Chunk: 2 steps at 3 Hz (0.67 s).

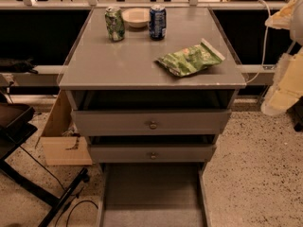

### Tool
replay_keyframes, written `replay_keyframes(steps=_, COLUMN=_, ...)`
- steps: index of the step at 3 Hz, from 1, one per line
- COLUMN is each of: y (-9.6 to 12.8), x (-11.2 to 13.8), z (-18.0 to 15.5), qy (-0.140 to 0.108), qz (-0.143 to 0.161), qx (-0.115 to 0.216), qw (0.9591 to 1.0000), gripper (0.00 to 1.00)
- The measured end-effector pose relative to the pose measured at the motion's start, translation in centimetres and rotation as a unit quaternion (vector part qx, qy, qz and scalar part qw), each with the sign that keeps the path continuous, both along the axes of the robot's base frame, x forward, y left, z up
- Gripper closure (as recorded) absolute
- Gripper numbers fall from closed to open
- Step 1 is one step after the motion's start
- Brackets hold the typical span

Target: Place green jalapeno chip bag into bottom drawer

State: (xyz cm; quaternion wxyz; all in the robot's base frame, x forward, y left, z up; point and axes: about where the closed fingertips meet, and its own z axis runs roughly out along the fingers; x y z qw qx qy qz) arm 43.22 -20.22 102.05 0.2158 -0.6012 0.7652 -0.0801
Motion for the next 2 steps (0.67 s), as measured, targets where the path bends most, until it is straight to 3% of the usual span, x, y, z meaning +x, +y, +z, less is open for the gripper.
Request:
replay_keyframes(steps=1, y=0.2, x=0.0, z=1.0, qy=-0.012, qz=-0.002, qx=0.004, qw=0.9999, gripper=0.0)
replay_keyframes(steps=2, y=0.4, x=3.5, z=0.9, qy=-0.035, qz=-0.001, qx=0.059, qw=0.9976, gripper=0.0)
